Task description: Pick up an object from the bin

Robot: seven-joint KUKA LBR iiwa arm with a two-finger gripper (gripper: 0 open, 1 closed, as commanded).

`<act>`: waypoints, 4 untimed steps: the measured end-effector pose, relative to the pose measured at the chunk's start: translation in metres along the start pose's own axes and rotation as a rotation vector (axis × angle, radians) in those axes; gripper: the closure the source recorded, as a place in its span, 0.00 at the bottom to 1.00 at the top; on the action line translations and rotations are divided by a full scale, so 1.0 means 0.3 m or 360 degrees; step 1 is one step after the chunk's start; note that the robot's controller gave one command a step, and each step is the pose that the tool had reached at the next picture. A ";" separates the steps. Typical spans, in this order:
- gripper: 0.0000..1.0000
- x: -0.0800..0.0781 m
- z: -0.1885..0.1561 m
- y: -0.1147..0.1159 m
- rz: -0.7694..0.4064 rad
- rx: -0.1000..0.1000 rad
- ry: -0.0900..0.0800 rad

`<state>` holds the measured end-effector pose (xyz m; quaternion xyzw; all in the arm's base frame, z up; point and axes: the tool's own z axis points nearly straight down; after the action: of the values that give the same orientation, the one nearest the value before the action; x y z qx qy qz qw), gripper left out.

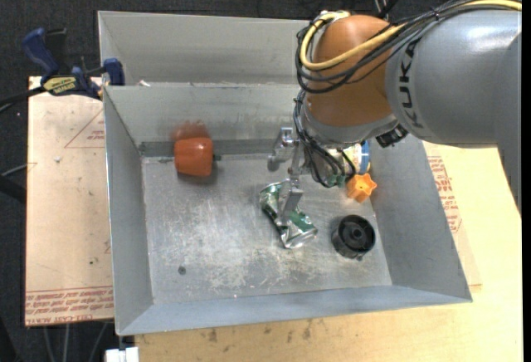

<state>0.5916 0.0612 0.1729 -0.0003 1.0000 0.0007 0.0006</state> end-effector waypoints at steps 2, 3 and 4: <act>0.00 0.009 0.176 -0.106 0.0128 -0.0004 -0.0052; 0.00 0.015 0.186 -0.160 0.0480 -0.0001 -0.0010; 0.00 0.023 0.319 -0.181 0.0470 -0.0002 -0.0009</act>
Offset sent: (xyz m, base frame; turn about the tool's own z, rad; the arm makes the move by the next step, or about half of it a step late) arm -0.0084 -0.0605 -0.1029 -0.0565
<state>0.5849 0.0069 0.0770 0.1470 0.9891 0.0013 0.0034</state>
